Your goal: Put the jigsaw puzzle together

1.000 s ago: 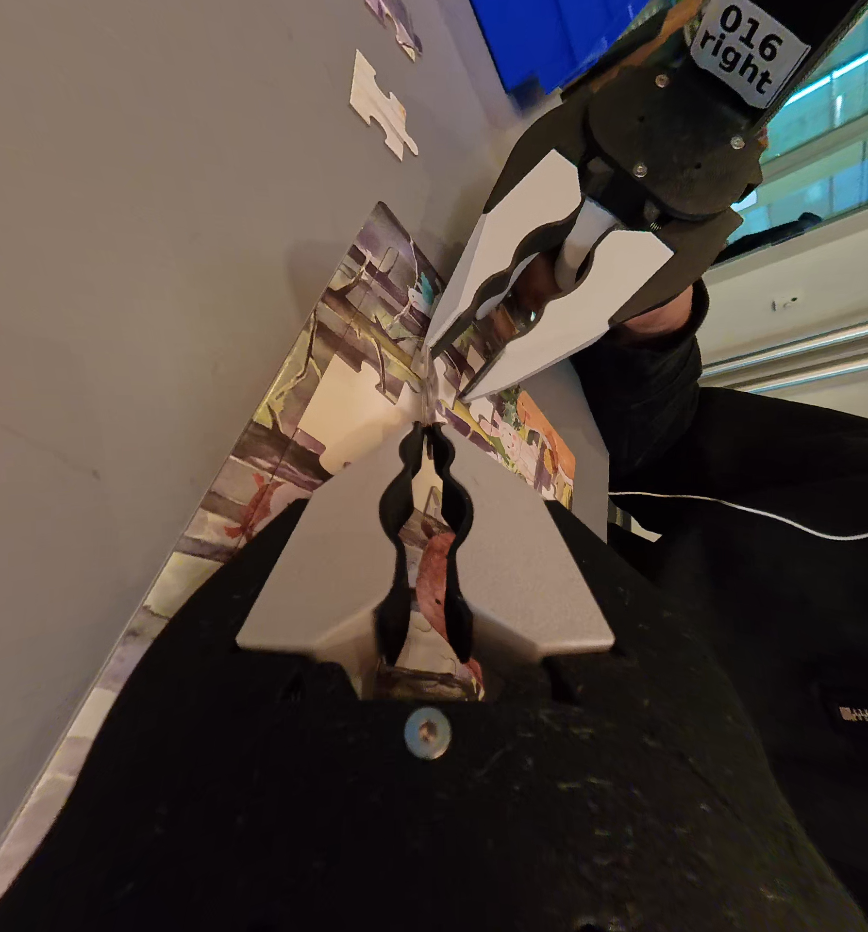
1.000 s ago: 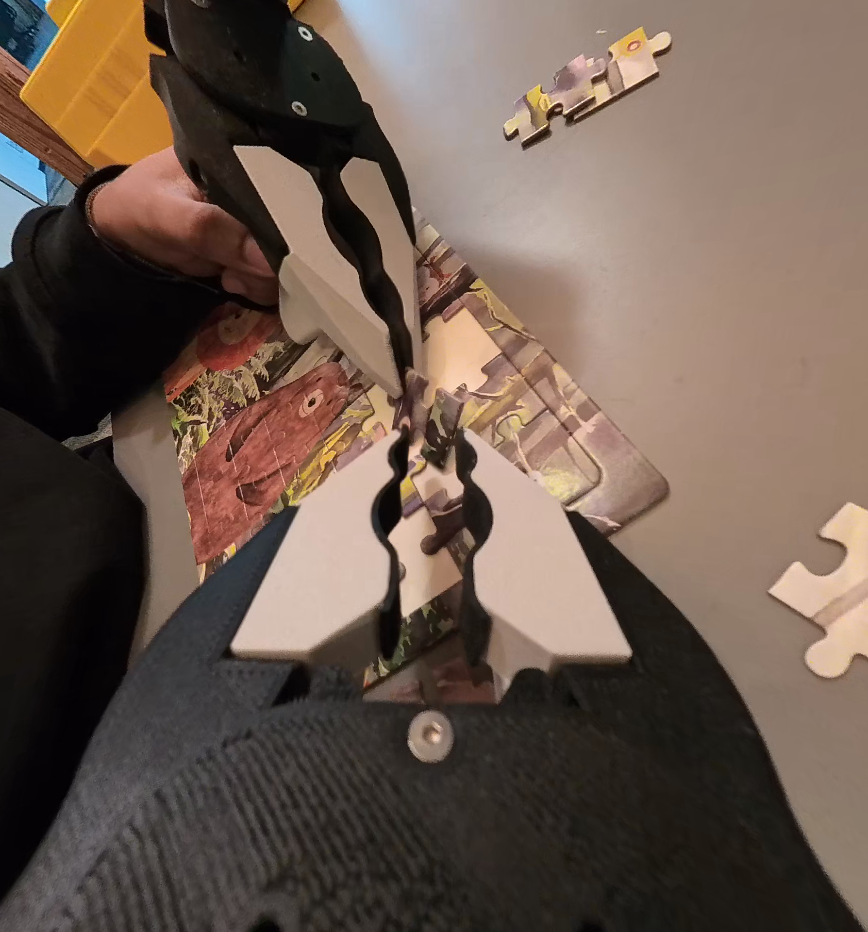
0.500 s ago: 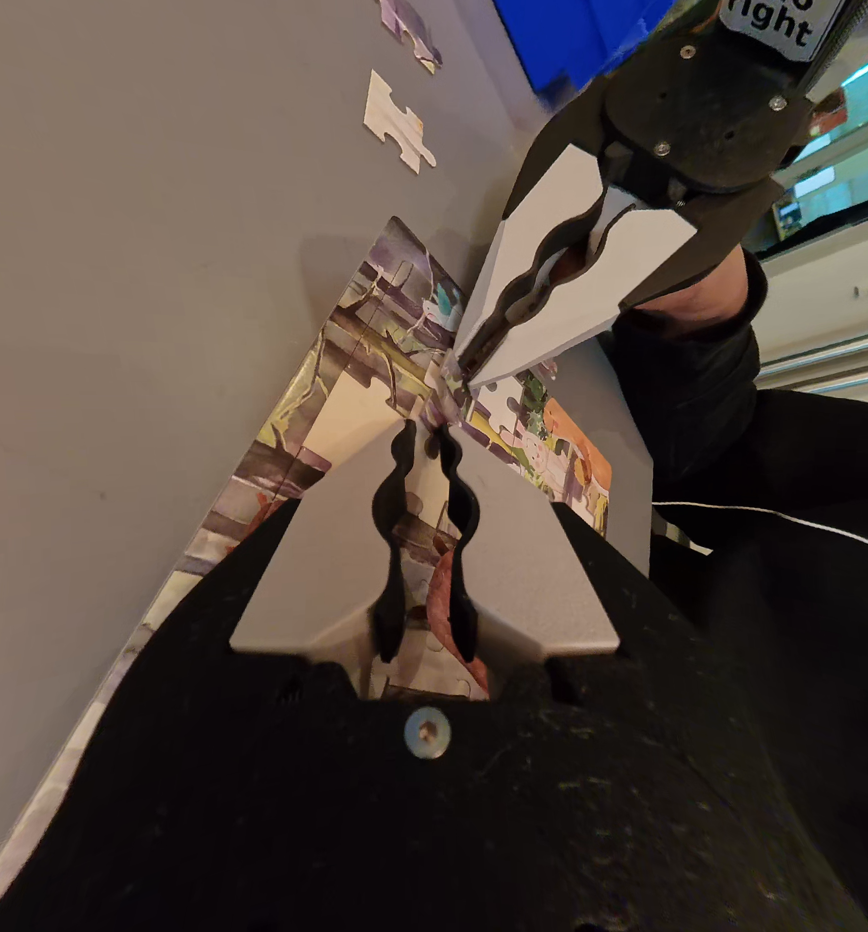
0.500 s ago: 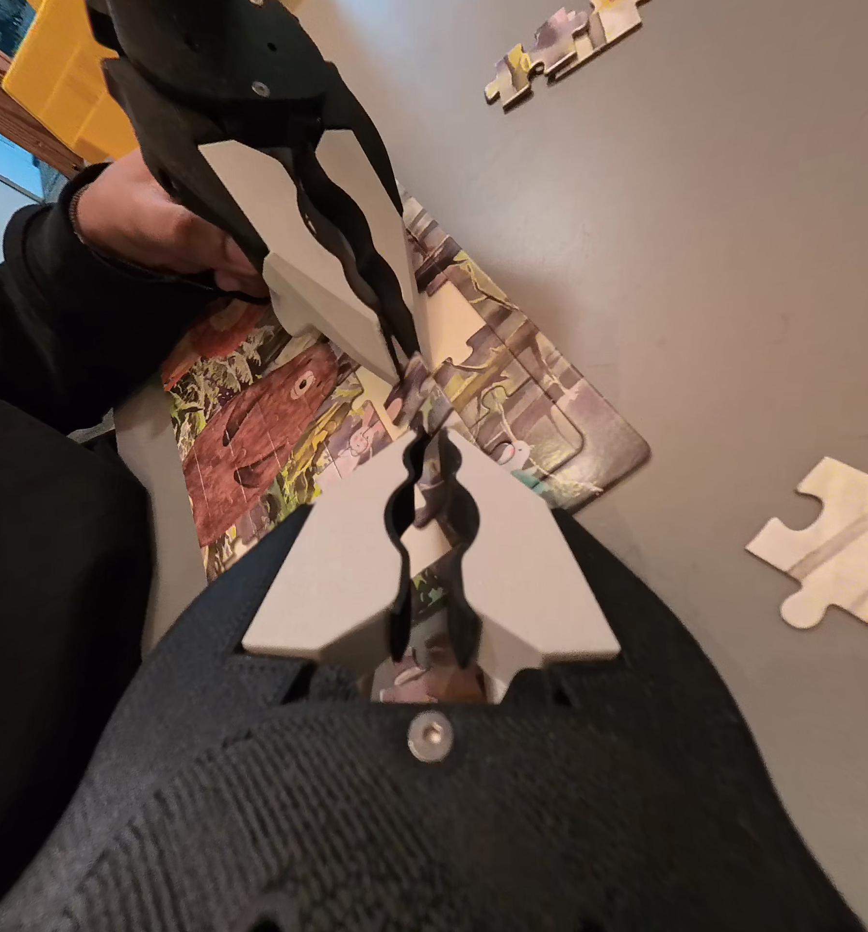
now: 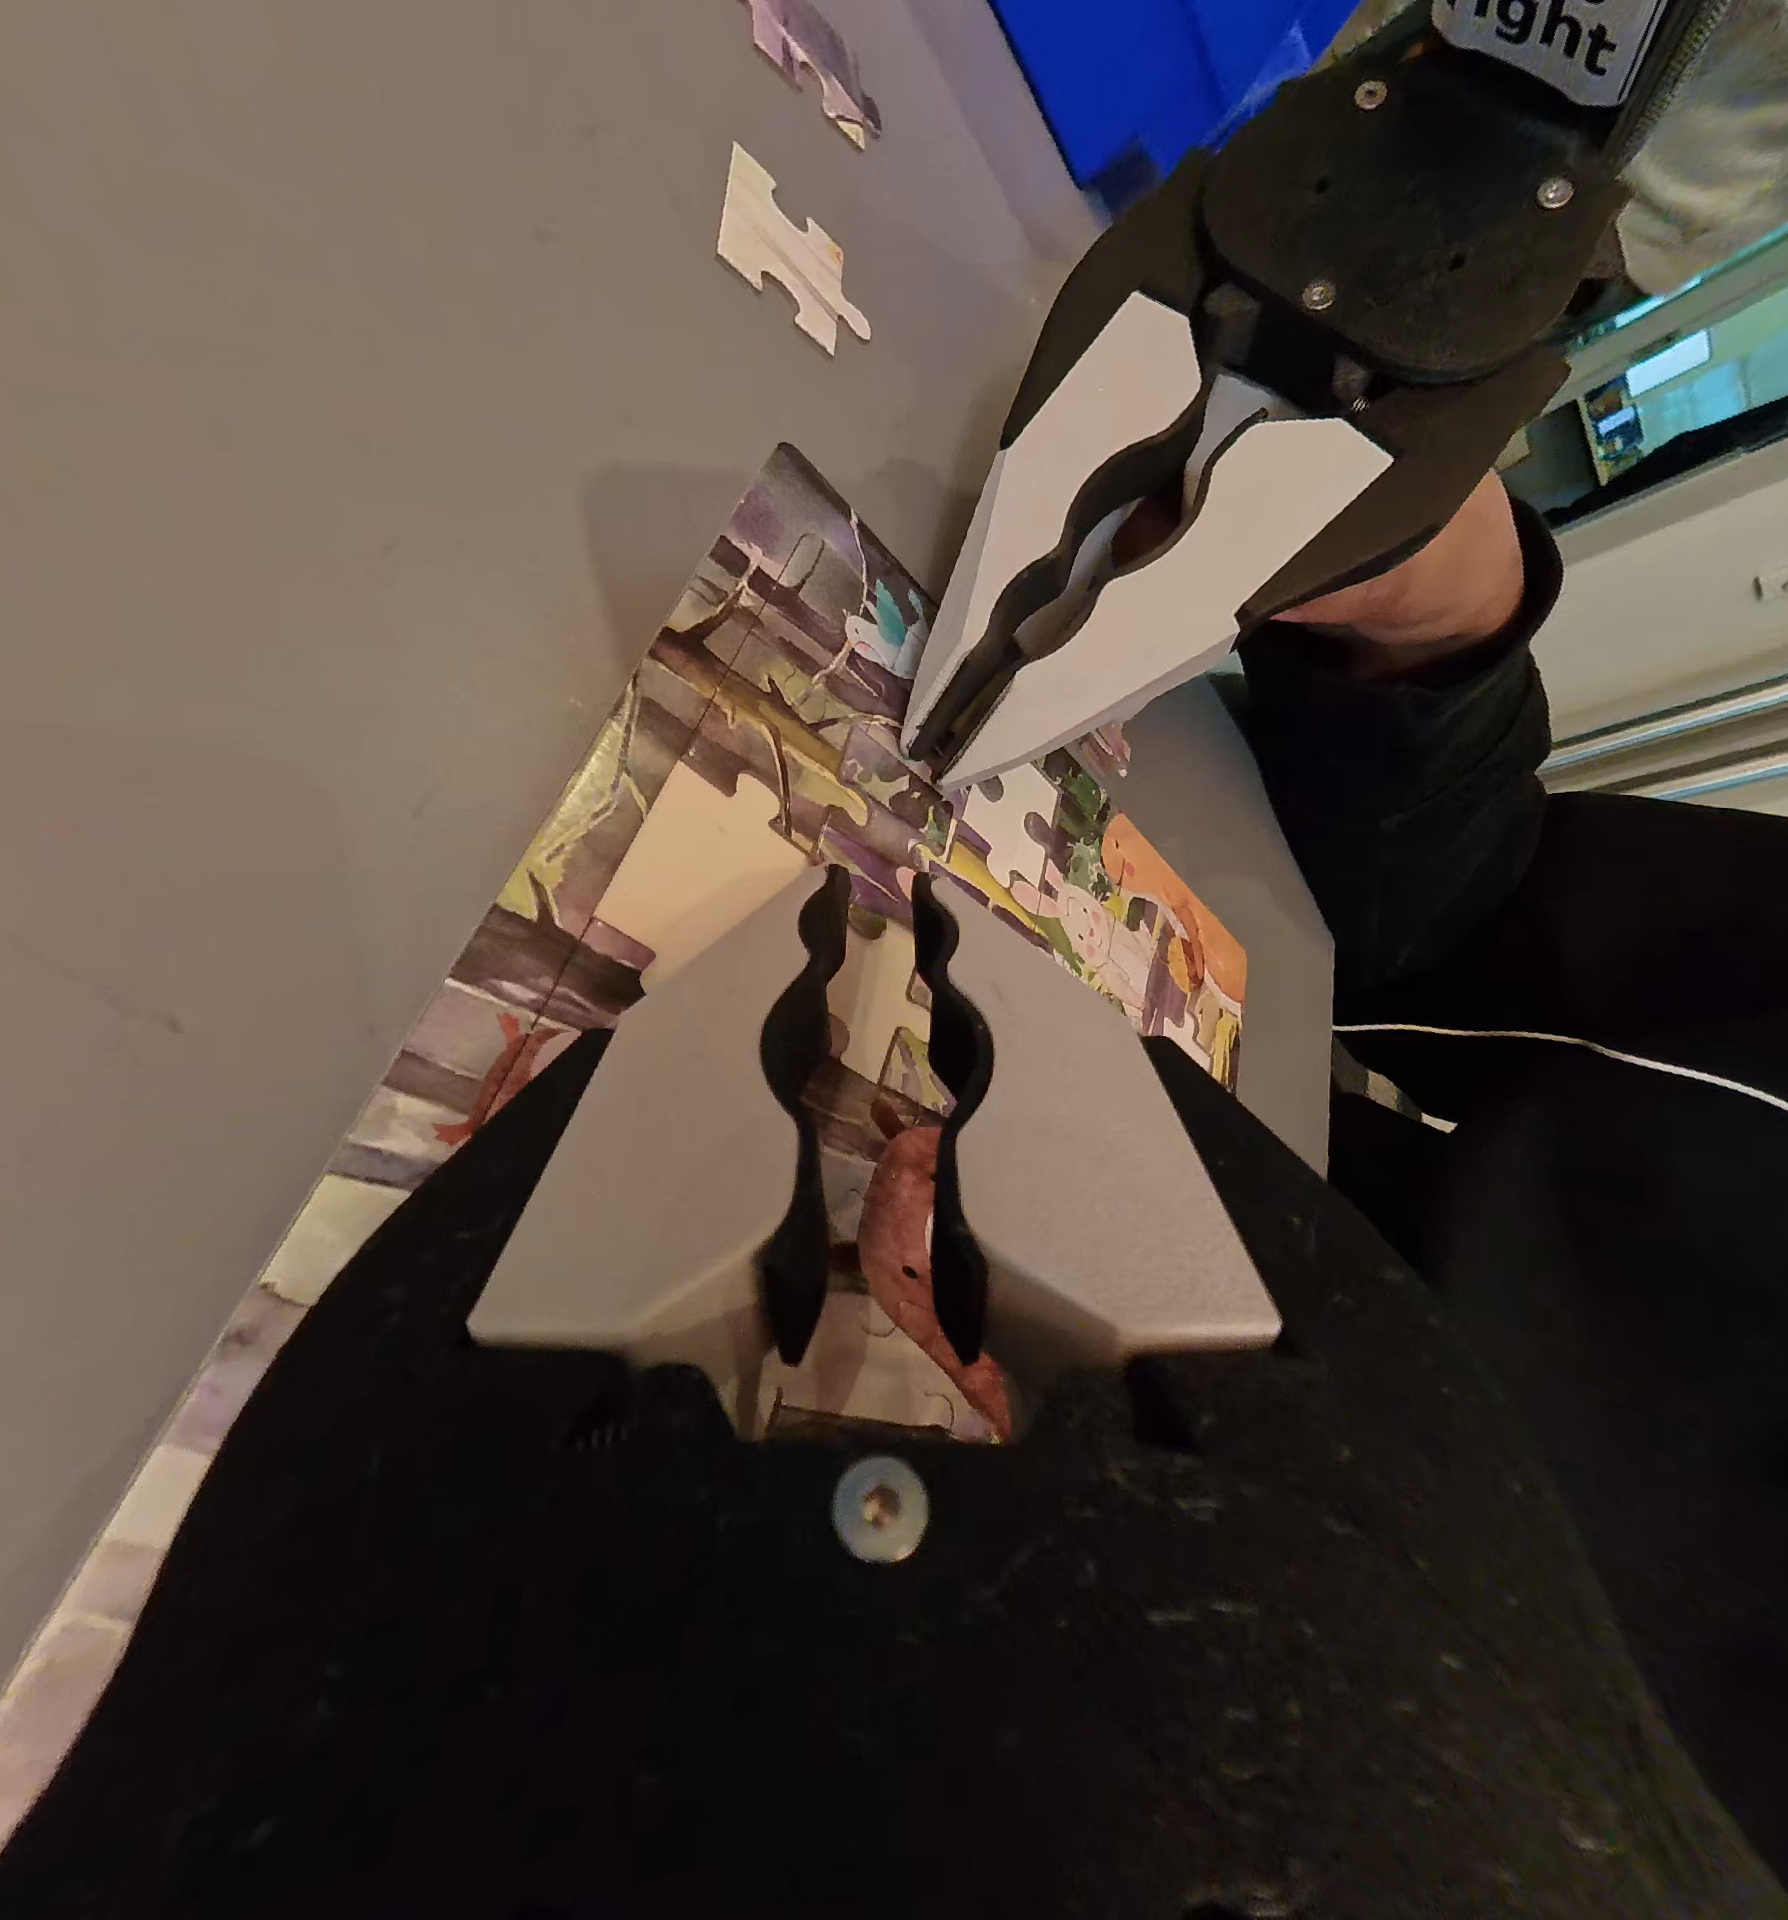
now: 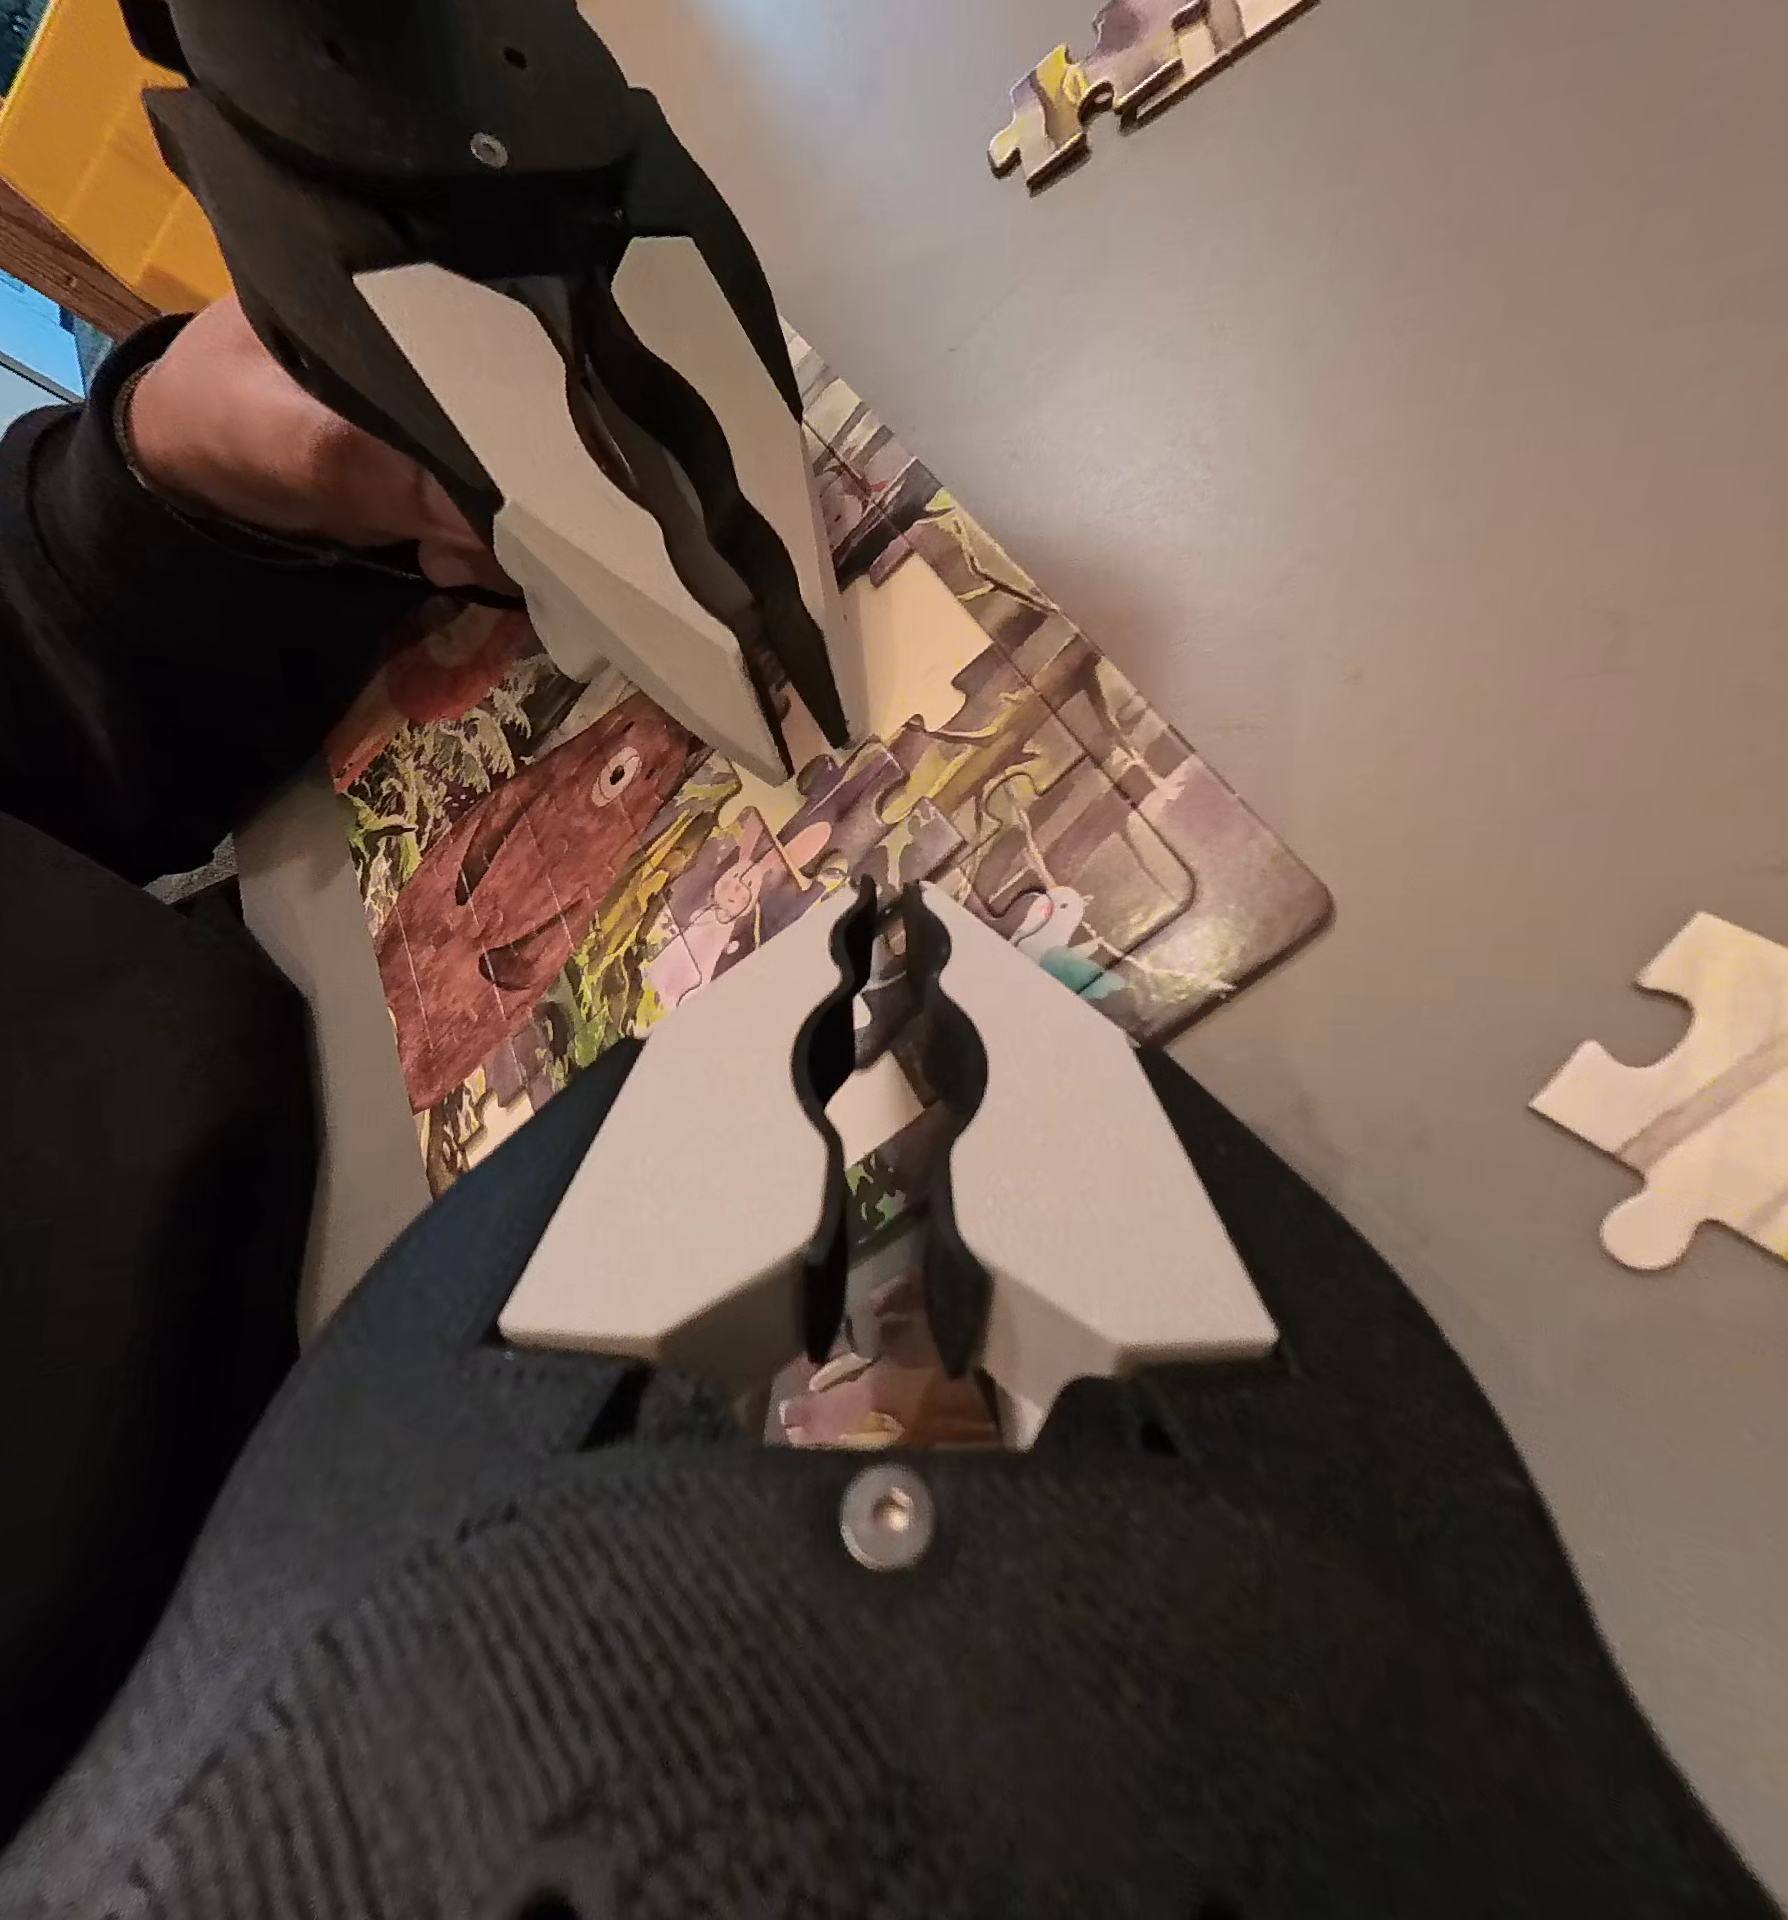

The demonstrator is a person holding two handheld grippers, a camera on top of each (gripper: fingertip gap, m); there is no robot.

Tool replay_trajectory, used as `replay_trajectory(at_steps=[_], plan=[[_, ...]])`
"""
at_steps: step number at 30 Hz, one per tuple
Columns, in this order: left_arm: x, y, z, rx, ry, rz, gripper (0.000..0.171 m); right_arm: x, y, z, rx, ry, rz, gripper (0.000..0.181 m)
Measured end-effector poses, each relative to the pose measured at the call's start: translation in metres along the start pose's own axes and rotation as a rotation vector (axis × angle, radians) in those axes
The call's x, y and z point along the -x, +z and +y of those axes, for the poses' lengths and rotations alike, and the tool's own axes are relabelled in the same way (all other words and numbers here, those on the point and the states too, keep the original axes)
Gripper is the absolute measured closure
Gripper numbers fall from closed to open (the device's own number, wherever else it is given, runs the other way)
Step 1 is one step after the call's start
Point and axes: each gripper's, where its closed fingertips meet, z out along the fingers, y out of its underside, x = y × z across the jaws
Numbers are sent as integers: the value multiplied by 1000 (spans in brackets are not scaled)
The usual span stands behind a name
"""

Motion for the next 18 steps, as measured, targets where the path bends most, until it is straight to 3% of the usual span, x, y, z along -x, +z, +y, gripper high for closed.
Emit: replay_trajectory(at_steps=[9,18], plan=[[-2,0,0,-2,11,-5,161,2,-1,5,31,-2,-17,180],[2,-4,3,12,74,-76,156,-10,-21,-19,-117,-3,56,181]])
